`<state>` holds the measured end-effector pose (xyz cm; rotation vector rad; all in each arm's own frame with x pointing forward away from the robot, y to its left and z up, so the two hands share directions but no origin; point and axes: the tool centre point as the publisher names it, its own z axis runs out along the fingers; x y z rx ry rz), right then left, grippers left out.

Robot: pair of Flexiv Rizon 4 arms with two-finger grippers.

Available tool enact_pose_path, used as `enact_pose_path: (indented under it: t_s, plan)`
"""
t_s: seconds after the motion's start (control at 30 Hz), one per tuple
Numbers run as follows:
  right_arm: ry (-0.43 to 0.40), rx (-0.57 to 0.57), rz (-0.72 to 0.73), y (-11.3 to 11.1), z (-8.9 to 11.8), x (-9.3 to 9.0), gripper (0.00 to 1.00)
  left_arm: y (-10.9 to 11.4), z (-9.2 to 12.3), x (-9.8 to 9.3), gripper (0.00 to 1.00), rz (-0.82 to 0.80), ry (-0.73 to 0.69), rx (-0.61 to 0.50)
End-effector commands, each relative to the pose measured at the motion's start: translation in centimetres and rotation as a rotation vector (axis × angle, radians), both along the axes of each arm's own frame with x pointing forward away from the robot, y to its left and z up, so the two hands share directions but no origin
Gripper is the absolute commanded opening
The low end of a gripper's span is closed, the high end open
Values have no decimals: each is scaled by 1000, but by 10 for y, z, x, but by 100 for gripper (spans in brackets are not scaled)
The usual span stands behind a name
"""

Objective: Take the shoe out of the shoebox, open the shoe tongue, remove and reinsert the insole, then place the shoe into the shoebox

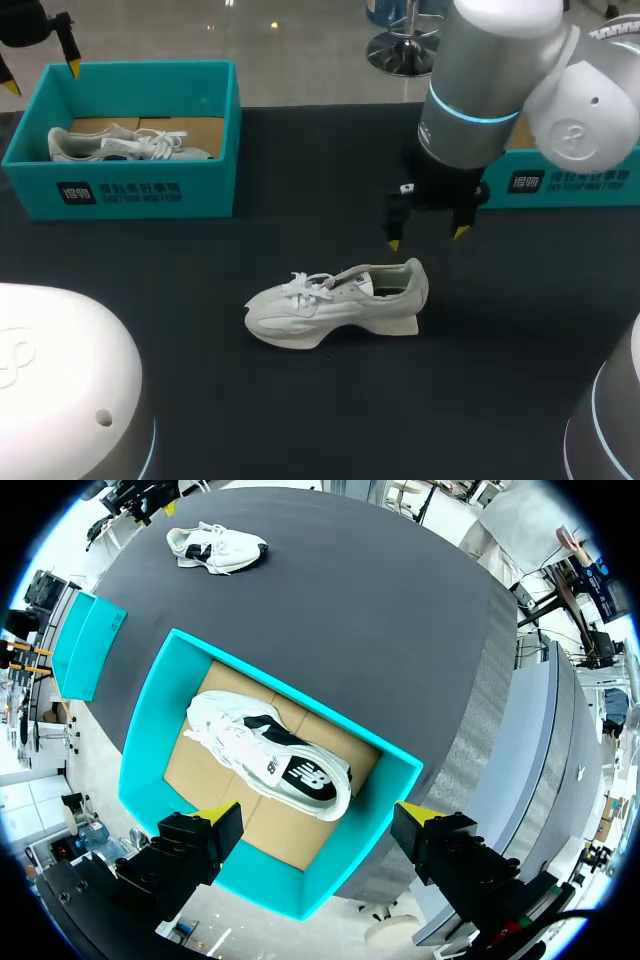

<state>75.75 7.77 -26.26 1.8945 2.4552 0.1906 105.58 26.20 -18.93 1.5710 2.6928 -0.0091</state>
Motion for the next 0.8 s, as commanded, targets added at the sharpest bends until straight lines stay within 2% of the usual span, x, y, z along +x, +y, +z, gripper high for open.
enact_pose_path:
  t_s: [0.03,0.57,0.63,0.8]
  plan:
    - [0,10,1,-2,-1,-1,100,1,0,0,100,-1,0,2]
    - [0,10,1,-2,-1,-1,100,1,0,0,100,-1,0,2]
    - [-24,-24,135,-4,-3,4,100,1,0,0,100,-1,0,2]
    - [-104,-1,438,-8,-5,12,100,1,0,0,100,-1,0,2]
